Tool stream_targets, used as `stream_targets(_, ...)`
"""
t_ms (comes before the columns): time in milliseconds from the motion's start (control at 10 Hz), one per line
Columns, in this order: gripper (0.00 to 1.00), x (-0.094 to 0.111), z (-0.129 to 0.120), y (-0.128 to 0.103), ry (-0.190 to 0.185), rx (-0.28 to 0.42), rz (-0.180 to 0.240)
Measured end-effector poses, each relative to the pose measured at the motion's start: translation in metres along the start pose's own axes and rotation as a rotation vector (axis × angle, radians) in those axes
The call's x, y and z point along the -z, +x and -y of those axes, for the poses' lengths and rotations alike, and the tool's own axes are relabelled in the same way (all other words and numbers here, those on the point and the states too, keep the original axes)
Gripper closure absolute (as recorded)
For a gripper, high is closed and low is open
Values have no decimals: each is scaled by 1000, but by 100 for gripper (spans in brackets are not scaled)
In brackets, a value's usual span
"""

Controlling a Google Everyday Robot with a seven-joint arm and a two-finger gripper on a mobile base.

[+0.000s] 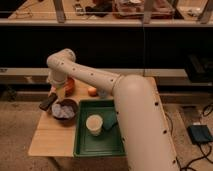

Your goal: Wipe red bowl with eraser

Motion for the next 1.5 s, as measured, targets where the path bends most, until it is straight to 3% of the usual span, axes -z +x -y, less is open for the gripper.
stream_targets(200,20,-1,1,-2,13,-159,13)
stream_targets(400,20,2,0,0,5,-384,24)
stream_targets(700,20,13,-5,3,-8,-630,-22)
stream_targets(900,20,14,-6,6,-7,-662,-31)
stream_targets(1000,20,13,-7,2,-5,-667,-16)
stream_targets(1200,20,8,-10,1,-33,-743,23)
stream_targets(1500,20,2,-16,-2,-139,-1055,39)
